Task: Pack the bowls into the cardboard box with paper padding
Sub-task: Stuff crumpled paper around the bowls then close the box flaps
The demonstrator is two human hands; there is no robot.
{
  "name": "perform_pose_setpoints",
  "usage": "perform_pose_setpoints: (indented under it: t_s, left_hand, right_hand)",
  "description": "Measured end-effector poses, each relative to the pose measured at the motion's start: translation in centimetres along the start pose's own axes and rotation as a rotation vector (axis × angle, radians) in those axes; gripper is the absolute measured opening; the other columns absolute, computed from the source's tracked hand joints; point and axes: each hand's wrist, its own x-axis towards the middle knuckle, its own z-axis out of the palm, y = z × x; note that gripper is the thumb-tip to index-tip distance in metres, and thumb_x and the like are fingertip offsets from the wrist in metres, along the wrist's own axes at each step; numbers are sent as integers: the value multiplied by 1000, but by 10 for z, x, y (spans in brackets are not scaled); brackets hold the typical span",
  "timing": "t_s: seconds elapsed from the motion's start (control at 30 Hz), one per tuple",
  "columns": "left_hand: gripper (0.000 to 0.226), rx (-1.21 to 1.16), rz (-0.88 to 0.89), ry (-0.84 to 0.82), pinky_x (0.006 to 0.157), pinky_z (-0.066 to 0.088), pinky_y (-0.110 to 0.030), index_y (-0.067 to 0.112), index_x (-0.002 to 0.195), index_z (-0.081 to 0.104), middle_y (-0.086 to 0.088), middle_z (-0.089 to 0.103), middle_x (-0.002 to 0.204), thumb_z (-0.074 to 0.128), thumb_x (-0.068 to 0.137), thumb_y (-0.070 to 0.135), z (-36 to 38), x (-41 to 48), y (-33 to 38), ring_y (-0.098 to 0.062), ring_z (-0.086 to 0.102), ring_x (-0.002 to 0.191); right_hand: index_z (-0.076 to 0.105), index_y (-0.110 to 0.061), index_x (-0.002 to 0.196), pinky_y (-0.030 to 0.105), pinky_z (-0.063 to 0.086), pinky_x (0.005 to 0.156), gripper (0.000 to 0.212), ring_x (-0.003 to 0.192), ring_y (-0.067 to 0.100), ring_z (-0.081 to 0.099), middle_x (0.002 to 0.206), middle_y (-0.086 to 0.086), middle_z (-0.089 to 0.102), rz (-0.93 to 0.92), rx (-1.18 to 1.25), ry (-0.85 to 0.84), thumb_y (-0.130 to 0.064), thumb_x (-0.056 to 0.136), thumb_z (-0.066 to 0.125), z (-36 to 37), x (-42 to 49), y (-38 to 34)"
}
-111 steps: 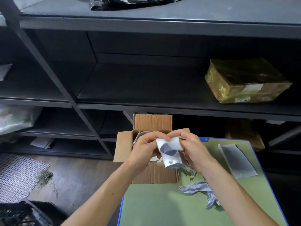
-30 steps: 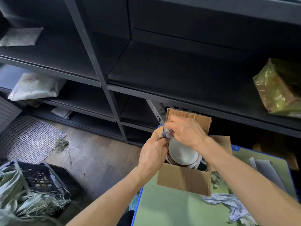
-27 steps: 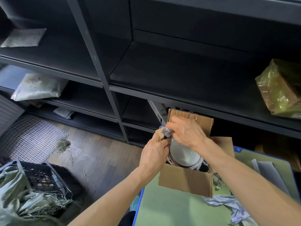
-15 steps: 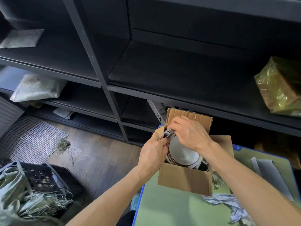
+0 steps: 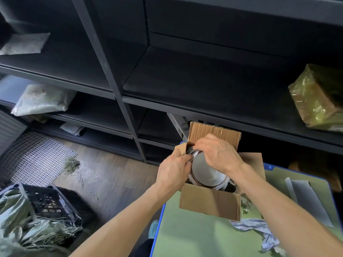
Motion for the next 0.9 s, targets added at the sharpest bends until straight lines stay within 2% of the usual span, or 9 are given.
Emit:
perform_pose_setpoints:
  t_s: [0.1, 0.23, 0.4, 0.5, 0.73, 0.9]
  left_hand:
    - [29, 39, 3, 23, 62, 49, -30, 35, 121, 68, 3, 57, 95, 47, 101, 40, -3, 3, 0, -19, 59, 75]
    - [29, 60, 17, 29, 61, 49, -29, 35, 119, 69, 4, 57, 92, 46, 102, 39, -3, 4, 0, -18, 59, 75]
    - [28, 61, 36, 51, 58, 47, -28, 36, 116, 70, 6, 52, 86, 47, 102, 38, -2, 1, -1, -15, 56, 70]
    - [29, 66, 38, 45, 60, 49, -29, 35, 118, 70, 5, 53, 89, 45, 102, 37, -3, 0, 0, -16, 56, 72]
    - [29, 58, 42, 18, 61, 49, -28, 34, 119, 69, 7, 48, 89, 46, 102, 37, -3, 1, -1, -15, 56, 72]
    - [30, 42, 49, 9, 59, 43, -26, 35, 120, 67, 8, 45, 86, 44, 103, 38, -4, -1, -2, -14, 51, 69]
  right_hand:
    - [66, -23, 127, 32, 55, 79, 50, 114, 15, 51, 123, -11, 63, 7, -11, -54, 3, 87, 53, 1, -7, -2]
    - [58, -30, 136, 30, 51, 87, 56, 117, 13, 46, 133, -19, 56, 75, -6, -59, 1, 90, 49, 4, -11, -9]
    - [55, -32, 139, 29, 44, 89, 58, 117, 13, 44, 135, -20, 55, 125, 11, -81, -1, 90, 48, 6, -13, -15]
    - [54, -30, 140, 29, 43, 89, 57, 114, 15, 46, 136, -16, 56, 114, -10, -63, -2, 91, 45, 2, -13, -15]
    - [53, -30, 139, 35, 45, 96, 55, 119, 17, 45, 136, -13, 56, 151, -31, -104, -5, 90, 52, 14, -9, -25]
    - [57, -28, 135, 35, 46, 92, 53, 114, 17, 48, 130, -12, 60, 133, -30, -65, -3, 89, 50, 9, -12, -27]
